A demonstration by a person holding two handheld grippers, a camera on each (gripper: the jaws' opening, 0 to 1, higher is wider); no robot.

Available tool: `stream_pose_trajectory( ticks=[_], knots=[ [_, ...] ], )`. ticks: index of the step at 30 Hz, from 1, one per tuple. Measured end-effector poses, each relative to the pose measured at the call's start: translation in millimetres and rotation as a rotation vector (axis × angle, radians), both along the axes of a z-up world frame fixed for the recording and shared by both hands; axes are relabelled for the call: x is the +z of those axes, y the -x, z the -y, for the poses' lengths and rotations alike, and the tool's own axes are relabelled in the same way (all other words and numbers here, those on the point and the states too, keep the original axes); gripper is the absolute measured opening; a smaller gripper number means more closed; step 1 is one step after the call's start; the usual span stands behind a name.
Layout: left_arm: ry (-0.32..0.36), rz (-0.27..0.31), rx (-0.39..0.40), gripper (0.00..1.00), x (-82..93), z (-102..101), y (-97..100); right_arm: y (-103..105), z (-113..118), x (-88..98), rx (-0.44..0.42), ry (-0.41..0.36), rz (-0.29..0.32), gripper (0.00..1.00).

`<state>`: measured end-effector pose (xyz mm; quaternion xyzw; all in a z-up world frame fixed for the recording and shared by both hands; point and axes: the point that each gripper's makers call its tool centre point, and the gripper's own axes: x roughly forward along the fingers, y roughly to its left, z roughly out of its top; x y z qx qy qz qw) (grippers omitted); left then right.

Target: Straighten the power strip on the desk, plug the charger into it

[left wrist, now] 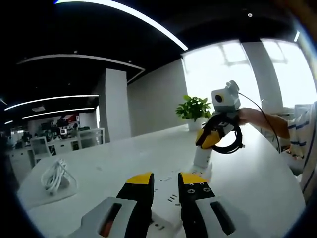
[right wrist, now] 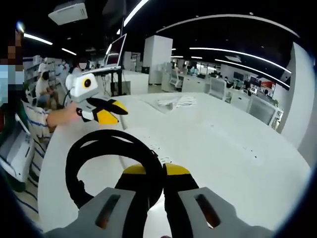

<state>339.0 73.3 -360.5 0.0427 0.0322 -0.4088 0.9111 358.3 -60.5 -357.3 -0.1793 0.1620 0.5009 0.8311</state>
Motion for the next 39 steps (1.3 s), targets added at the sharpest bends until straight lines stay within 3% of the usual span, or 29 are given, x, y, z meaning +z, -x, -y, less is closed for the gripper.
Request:
stream_pose_trajectory(
  ticks=[9, 22, 39],
  knots=[
    [0.001, 0.0, 0.005, 0.2, 1.3, -2, 0.0, 1, 0, 0.5, -0.01, -0.029, 0.006, 0.1],
    [-0.015, 0.003, 0.022, 0.2, 1.6, -6, -0.2, 0, 0, 2.5, -0.028, -0.151, -0.021, 0.11],
    [-0.028, 0.007, 0.029, 0.2, 10.8, -17, 0.9, -1, -1, 4.6, -0.052, -0.128, 0.066, 0.14]
  ],
)
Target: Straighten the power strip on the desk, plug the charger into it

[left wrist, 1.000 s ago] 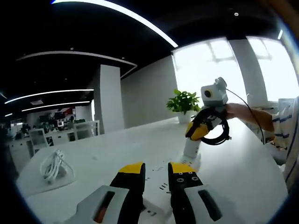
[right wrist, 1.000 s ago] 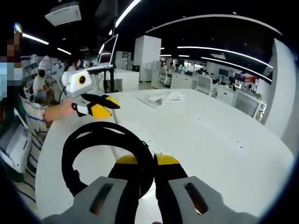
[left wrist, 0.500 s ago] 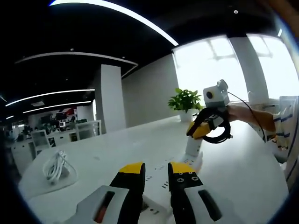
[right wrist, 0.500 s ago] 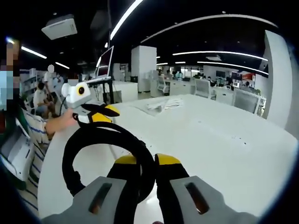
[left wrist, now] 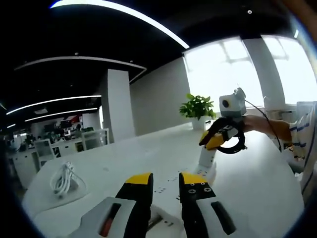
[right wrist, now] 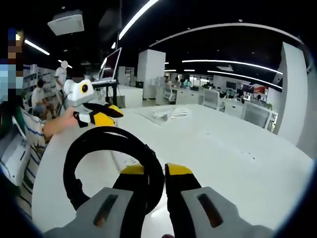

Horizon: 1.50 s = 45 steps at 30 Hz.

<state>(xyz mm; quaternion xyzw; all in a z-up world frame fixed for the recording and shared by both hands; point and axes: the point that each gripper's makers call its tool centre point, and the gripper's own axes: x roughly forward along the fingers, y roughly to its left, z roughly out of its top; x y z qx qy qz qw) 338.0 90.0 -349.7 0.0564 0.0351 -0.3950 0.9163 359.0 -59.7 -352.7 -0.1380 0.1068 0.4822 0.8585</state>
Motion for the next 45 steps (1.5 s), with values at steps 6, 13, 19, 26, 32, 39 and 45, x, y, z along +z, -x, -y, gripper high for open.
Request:
stream_pose_trajectory(
  ticks=[6, 13, 19, 26, 32, 39, 45],
  knots=[
    [-0.047, -0.004, -0.015, 0.21, -4.3, 3, 3.8, 1, 3, 6.8, -0.006, -0.043, -0.013, 0.17],
    [-0.073, -0.018, -0.012, 0.21, -8.6, 0, 2.6, 3, 14, 11.7, -0.033, -0.073, -0.01, 0.2],
    [-0.062, -0.043, -0.017, 0.21, -10.7, -1, 2.6, 6, 24, 17.0, -0.053, -0.105, -0.008, 0.21],
    [-0.083, -0.065, -0.027, 0.24, -15.5, -2, 4.1, 12, 39, 20.9, -0.084, -0.15, -0.002, 0.22],
    [-0.107, -0.078, -0.03, 0.25, -20.4, -3, 4.0, 18, 56, 21.5, -0.122, -0.181, 0.004, 0.22],
    [-0.111, -0.104, -0.041, 0.24, -24.1, -2, 5.6, 20, 78, 5.7, -0.17, -0.188, -0.009, 0.22],
    [-0.123, -0.152, -0.039, 0.23, -32.5, -5, 6.0, 17, 87, -22.8, -0.202, -0.165, -0.061, 0.22]
  ],
)
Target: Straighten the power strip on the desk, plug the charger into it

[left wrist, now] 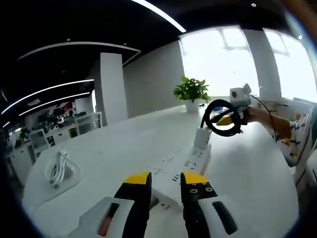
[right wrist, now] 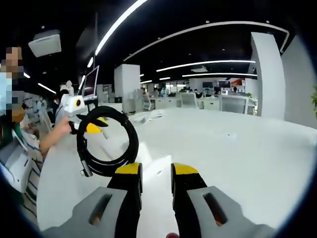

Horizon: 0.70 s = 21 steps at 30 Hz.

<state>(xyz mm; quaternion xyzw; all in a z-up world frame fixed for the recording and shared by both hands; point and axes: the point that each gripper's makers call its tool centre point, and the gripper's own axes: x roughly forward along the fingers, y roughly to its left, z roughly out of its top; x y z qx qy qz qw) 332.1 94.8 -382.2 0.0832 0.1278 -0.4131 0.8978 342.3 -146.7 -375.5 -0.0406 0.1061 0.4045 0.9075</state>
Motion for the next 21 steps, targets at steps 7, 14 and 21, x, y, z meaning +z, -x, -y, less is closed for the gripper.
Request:
stream_pose_trajectory(
  ticks=[7, 14, 21],
  knots=[
    [-0.024, -0.054, -0.013, 0.23, -11.8, -1, 1.3, 2, -14, -25.3, 0.031, 0.005, -0.051, 0.22],
    [-0.09, -0.089, -0.025, 0.23, -27.0, -1, 3.2, 2, -35, -37.3, 0.084, 0.03, -0.071, 0.21],
    [-0.117, -0.123, -0.029, 0.23, -37.9, 0, 4.1, 0, -52, -42.5, 0.116, 0.038, -0.085, 0.21]
  ],
)
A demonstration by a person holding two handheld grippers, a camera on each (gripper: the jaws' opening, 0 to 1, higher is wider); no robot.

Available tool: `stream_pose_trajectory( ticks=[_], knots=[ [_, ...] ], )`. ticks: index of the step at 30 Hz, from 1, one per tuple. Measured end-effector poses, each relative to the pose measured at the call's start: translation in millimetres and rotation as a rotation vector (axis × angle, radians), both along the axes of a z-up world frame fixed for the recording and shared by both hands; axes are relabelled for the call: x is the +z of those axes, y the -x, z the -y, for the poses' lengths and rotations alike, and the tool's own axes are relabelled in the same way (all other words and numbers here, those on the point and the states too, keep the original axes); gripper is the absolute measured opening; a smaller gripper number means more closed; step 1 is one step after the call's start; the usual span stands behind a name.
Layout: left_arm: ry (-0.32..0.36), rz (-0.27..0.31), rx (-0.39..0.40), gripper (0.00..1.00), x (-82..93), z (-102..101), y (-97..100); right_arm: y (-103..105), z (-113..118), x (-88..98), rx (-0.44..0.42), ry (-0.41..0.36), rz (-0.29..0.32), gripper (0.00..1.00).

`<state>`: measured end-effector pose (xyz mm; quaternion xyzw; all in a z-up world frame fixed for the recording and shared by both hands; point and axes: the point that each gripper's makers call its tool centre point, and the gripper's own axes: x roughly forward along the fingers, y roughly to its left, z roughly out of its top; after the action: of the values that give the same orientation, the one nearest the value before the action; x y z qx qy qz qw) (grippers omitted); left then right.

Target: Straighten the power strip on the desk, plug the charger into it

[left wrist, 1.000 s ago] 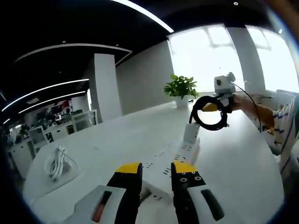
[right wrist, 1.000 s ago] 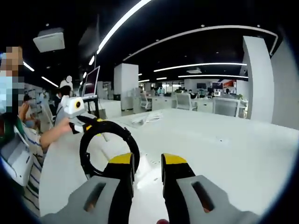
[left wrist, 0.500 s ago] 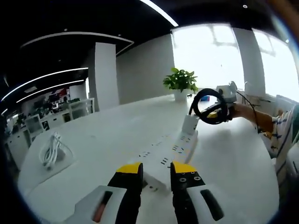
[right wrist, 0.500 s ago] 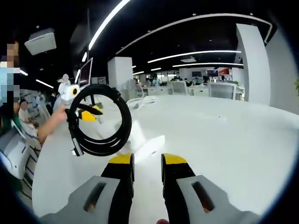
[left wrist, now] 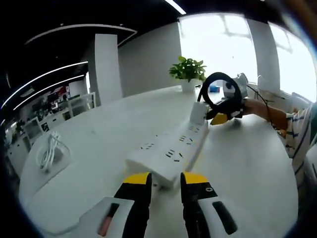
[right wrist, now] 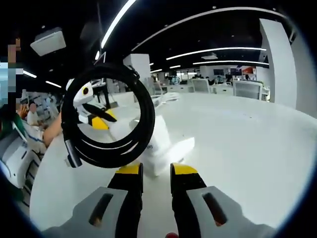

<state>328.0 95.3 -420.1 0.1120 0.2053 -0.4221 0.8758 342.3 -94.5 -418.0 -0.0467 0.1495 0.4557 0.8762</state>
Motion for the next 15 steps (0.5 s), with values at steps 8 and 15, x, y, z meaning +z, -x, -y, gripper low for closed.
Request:
stream_pose_trajectory(
  ticks=[8, 15],
  knots=[
    [-0.01, -0.008, 0.003, 0.23, -4.7, 1.4, 0.2, -2.9, -3.8, -2.4, 0.011, 0.027, 0.008, 0.21],
    [0.002, -0.013, 0.018, 0.24, -7.4, 1.9, -2.6, -5.2, -4.5, -4.6, 0.02, 0.039, -0.001, 0.22]
  ],
)
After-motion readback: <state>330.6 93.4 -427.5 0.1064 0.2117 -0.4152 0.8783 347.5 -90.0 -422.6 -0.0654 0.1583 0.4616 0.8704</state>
